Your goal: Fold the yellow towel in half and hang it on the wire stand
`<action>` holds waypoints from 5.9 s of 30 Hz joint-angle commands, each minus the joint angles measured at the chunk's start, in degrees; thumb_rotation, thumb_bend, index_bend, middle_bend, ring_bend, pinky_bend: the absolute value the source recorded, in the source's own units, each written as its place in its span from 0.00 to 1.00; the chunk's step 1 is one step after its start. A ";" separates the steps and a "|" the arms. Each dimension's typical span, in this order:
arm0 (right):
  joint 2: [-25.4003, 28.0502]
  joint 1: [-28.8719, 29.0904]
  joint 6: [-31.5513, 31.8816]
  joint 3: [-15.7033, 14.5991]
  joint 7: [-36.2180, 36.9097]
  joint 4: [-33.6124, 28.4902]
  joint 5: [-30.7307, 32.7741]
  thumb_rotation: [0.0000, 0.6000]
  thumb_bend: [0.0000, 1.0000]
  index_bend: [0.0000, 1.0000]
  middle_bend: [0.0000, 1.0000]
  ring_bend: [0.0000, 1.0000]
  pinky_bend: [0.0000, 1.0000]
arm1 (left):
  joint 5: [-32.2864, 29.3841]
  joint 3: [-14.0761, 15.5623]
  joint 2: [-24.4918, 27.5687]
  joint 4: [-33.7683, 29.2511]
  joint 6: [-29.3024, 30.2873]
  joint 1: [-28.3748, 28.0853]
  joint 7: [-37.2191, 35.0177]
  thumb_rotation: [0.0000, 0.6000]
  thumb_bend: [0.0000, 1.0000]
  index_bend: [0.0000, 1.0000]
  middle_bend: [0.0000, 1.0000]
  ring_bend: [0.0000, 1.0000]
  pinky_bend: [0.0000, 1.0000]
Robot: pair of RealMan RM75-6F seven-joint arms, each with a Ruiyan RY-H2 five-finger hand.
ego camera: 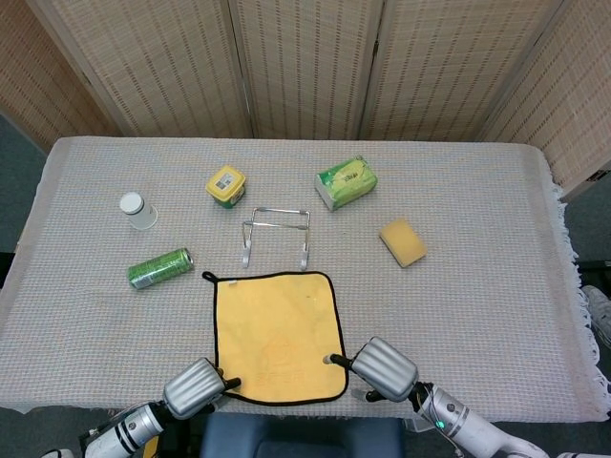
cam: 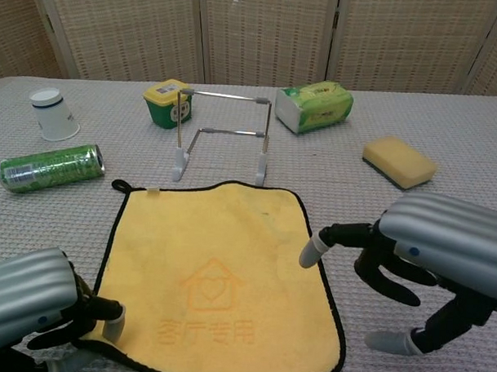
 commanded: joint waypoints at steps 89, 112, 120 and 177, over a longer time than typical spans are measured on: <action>-16.35 11.00 -8.06 13.44 -20.37 11.29 27.19 1.00 0.50 0.56 0.86 0.92 0.99 | -21.96 -13.46 7.32 -5.37 -20.48 -11.89 -13.78 1.00 0.51 0.50 0.93 0.82 0.91; -21.32 15.54 -9.42 17.61 -25.31 17.83 37.77 1.00 0.50 0.56 0.86 0.92 0.99 | -26.16 -16.21 4.20 3.41 -29.93 -18.77 -13.69 1.00 0.51 0.47 0.93 0.81 0.91; -22.81 17.34 -9.90 18.06 -25.45 20.20 39.07 1.00 0.50 0.56 0.86 0.92 0.99 | -27.66 -16.67 3.29 5.61 -31.49 -19.75 -13.00 1.00 0.51 0.46 0.93 0.81 0.91; -27.83 22.88 -10.72 19.00 -20.24 33.65 39.78 1.00 0.35 0.13 0.84 0.92 0.99 | -38.19 -20.88 8.38 -6.73 -21.21 -13.14 2.53 1.00 0.26 0.00 0.88 0.77 0.91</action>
